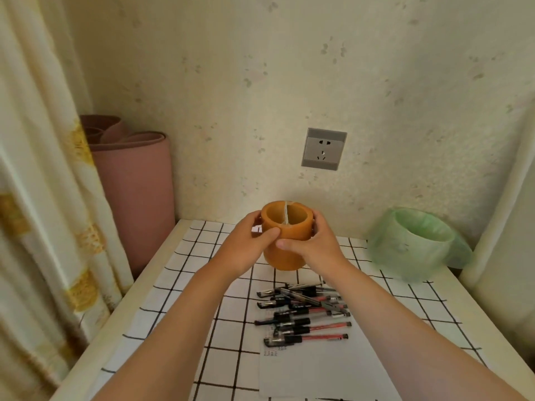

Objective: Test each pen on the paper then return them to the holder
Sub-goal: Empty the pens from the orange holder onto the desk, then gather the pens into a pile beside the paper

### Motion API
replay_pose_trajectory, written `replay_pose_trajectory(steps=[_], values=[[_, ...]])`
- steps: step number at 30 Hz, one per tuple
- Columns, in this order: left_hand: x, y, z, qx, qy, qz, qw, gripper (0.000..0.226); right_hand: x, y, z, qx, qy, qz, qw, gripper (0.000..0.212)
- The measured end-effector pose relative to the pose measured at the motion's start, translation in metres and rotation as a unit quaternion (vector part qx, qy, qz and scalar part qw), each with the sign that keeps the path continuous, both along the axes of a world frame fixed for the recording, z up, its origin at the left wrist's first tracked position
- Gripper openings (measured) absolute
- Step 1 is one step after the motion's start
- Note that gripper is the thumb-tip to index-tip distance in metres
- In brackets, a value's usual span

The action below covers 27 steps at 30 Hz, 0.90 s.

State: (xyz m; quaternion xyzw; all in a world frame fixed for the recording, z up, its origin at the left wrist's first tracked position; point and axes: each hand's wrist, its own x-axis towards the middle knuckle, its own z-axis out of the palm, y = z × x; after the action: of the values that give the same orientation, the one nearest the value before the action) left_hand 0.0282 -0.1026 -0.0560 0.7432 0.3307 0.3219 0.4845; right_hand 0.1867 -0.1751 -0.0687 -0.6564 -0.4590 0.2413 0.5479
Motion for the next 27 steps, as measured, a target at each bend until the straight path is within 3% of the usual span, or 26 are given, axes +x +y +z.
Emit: replay_pose_trajectory(steps=[5, 14, 19, 24, 27], values=[[-0.016, 0.023, -0.018, 0.011, 0.007, 0.039, 0.999, 0.052, -0.01, 0.033, -0.016, -0.02, -0.041, 0.021, 0.999, 0.094], [-0.025, 0.052, -0.043, -0.002, 0.029, 0.081, 0.996, 0.065, -0.027, 0.06, -0.039, -0.026, -0.034, 0.028, 0.999, 0.091], [-0.02, 0.056, -0.045, -0.037, 0.017, 0.067, 0.997, 0.064, -0.019, 0.054, -0.031, -0.053, -0.04, 0.012, 0.998, 0.107], [-0.006, 0.06, -0.039, 0.004, 0.073, 0.1, 0.992, 0.069, -0.02, 0.059, -0.031, -0.057, -0.081, -0.038, 0.994, 0.084], [-0.001, 0.064, -0.039, -0.008, 0.055, 0.117, 0.992, 0.072, -0.022, 0.068, -0.032, -0.044, -0.068, -0.053, 0.995, 0.076]])
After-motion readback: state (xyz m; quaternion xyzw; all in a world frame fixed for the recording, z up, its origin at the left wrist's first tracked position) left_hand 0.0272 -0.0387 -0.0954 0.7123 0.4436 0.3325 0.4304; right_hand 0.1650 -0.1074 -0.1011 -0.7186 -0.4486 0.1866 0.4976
